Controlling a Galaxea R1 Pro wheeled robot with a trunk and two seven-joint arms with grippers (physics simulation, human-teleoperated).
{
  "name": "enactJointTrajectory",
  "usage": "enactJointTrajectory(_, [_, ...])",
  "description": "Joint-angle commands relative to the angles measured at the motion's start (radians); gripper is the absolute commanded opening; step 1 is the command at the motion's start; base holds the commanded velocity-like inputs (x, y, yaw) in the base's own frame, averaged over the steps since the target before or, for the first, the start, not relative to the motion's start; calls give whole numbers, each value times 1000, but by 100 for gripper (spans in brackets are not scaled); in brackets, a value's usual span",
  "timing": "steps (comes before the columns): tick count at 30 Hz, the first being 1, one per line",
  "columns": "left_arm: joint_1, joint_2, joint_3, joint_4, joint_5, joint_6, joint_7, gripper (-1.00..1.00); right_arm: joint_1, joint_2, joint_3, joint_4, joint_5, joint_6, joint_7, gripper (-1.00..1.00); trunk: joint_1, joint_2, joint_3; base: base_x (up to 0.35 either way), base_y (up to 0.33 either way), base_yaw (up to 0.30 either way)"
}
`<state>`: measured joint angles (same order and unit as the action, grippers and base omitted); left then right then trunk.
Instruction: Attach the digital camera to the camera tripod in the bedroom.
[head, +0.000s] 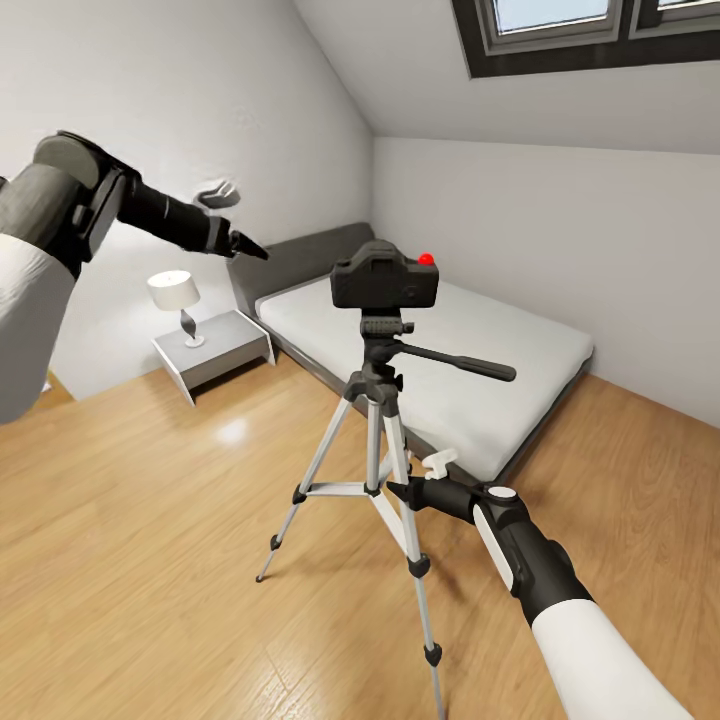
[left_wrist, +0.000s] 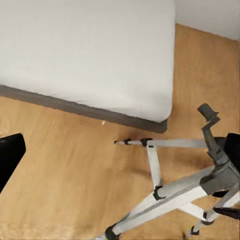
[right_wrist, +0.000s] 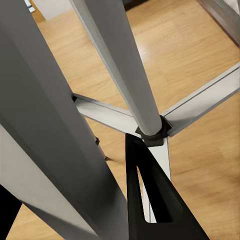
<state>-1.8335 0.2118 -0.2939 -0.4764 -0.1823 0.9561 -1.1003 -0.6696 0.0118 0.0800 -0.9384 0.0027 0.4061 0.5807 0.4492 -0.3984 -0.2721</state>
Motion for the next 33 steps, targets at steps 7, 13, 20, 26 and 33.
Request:
enactJointTrajectory(7, [150,26,4,425,-6,-90,346,100,0,2,0,6,93,1,2,-100,1,-2,-2,0,0,0])
enactJointTrajectory(13, [405,23,6,451,28,-236,560,100,0,2,0,6,93,1,2,-100,1,-2,-2,0,0,0])
enactJointTrajectory(20, [639,16,8,457,194,-330,694,100,-1,3,0,6,93,2,2,-100,1,-2,-2,0,0,0])
enactJointTrajectory(26, [815,39,8,460,395,-413,743,100,-1,3,0,7,92,2,2,-100,1,-2,-2,0,0,0])
enactJointTrajectory(33, [1006,59,5,471,549,-547,826,100,-1,-1,0,7,91,1,2,-100,1,-2,-2,0,0,0])
